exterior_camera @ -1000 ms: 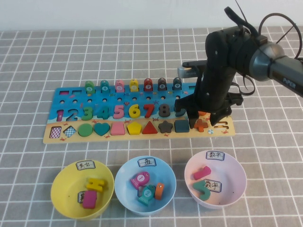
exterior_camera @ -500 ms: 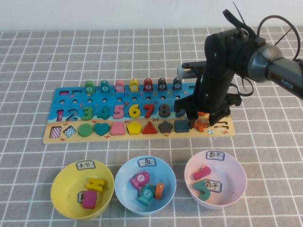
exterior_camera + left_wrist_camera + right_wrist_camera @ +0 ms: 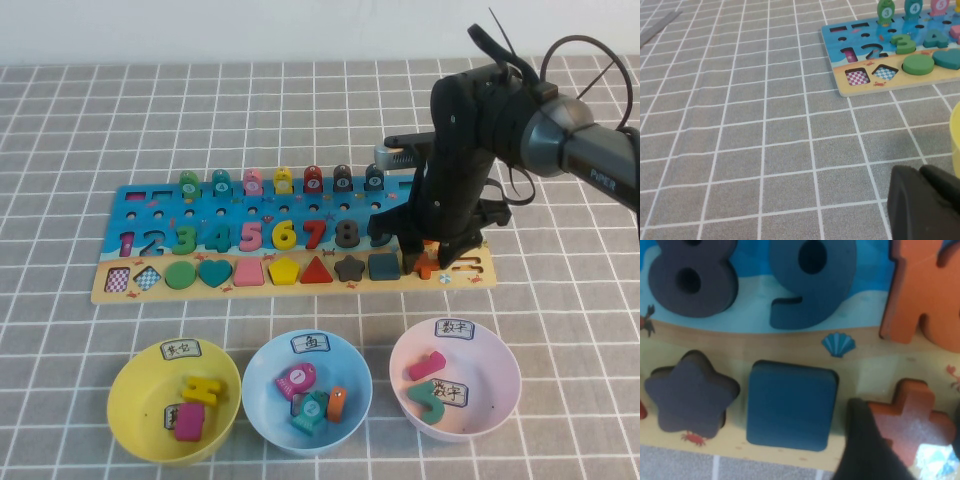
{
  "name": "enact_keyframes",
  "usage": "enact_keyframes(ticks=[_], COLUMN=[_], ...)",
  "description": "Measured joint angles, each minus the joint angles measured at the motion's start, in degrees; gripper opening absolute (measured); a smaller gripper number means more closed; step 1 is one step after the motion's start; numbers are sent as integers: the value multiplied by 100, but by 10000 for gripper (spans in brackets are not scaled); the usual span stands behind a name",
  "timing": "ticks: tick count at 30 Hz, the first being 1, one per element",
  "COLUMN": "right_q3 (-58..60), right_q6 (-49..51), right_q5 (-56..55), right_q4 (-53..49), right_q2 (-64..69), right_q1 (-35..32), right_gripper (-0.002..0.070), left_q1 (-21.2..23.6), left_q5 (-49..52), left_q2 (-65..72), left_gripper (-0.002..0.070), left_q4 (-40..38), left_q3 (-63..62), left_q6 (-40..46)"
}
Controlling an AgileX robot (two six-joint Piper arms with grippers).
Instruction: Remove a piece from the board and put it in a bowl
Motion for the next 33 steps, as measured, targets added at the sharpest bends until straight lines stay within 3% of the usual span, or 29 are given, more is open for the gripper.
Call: enact_keyframes(ticks=[25, 29, 33], right_q3=[37, 639, 2055], right_q6=[0, 0, 0], right_q5=[70, -121, -1048], right_q4=[-139, -173, -161], right_q2=[-607, -1245, -2258], right_q1=[48, 198, 416], right_gripper=[300, 300, 300], left_q1=[0, 0, 0], left_q5=[0, 0, 0], left_q2=[0, 0, 0], left_gripper=[-3, -3, -3], left_q4=[0, 0, 0], left_q3=[0, 0, 0], left_q6=[0, 0, 0])
